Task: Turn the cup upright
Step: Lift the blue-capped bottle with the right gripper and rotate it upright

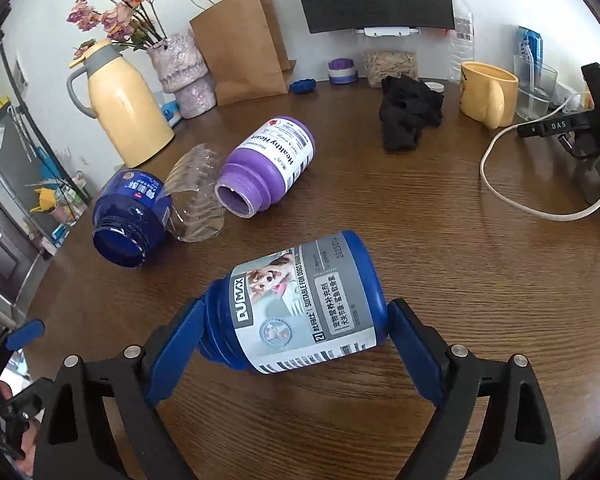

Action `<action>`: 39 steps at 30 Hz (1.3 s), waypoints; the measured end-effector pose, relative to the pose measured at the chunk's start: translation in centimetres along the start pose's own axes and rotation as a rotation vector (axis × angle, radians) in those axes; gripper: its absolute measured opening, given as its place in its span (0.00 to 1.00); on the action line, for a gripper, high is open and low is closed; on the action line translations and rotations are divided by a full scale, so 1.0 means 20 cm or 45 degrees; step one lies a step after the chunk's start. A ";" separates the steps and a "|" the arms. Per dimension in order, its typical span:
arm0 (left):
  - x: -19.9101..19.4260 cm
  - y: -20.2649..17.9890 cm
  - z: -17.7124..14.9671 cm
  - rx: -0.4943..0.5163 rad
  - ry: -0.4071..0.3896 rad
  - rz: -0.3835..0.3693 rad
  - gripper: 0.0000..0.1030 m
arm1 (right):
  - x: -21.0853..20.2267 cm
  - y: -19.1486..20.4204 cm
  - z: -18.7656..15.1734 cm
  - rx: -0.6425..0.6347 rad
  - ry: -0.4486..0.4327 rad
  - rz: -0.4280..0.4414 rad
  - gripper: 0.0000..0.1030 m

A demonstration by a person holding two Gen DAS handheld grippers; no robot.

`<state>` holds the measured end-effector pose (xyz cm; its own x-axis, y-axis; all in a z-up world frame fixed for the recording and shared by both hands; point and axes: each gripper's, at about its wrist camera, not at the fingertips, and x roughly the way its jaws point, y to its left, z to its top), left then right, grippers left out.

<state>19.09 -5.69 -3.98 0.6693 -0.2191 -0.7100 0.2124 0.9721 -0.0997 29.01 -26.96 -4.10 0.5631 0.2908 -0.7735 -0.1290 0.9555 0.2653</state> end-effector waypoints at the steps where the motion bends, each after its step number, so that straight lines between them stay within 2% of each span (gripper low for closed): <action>1: 0.02 -0.01 0.00 0.013 0.007 0.006 1.00 | 0.01 0.00 0.00 0.010 0.003 0.011 0.90; 5: 0.07 -0.04 0.00 0.024 0.030 0.005 1.00 | 0.00 0.02 -0.01 0.032 0.003 0.019 0.90; 9: 0.12 -0.03 -0.02 -0.003 0.063 -0.031 1.00 | 0.00 0.07 -0.06 0.067 0.005 0.114 0.90; 11: 0.16 -0.04 -0.04 -0.006 0.111 -0.113 0.96 | 0.00 0.12 -0.09 0.084 0.004 0.164 0.90; 14: 0.19 -0.06 -0.07 0.028 0.115 -0.177 0.83 | 0.00 0.18 -0.12 0.133 0.019 0.253 0.90; 16: 0.21 -0.08 -0.07 0.041 0.096 -0.181 0.66 | 0.02 0.23 -0.15 0.150 0.041 0.296 0.90; 18: 0.25 -0.06 -0.06 0.010 0.127 -0.220 0.54 | 0.02 0.27 -0.18 0.157 0.060 0.356 0.90; 22: 0.25 -0.05 -0.06 -0.014 0.142 -0.401 0.48 | 0.03 0.31 -0.22 0.204 0.112 0.484 0.89; 28: 0.18 0.00 -0.06 -0.073 0.052 -0.550 0.47 | 0.02 0.32 -0.24 0.265 0.126 0.661 0.89; 31: 0.16 0.03 -0.07 -0.096 0.040 -0.610 0.49 | 0.03 0.34 -0.25 0.277 0.154 0.740 0.89; 38: 0.15 0.03 -0.07 -0.121 0.055 -0.618 0.54 | 0.09 0.34 -0.29 0.308 0.202 0.833 0.88; 39: 0.15 0.04 -0.07 -0.129 0.043 -0.600 0.57 | 0.09 0.34 -0.29 0.316 0.216 0.851 0.82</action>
<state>20.24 -5.44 -7.19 0.4930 -0.6363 -0.5934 0.4154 0.7714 -0.4821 24.41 -19.65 -7.11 0.2919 0.8308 -0.4738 -0.2009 0.5376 0.8189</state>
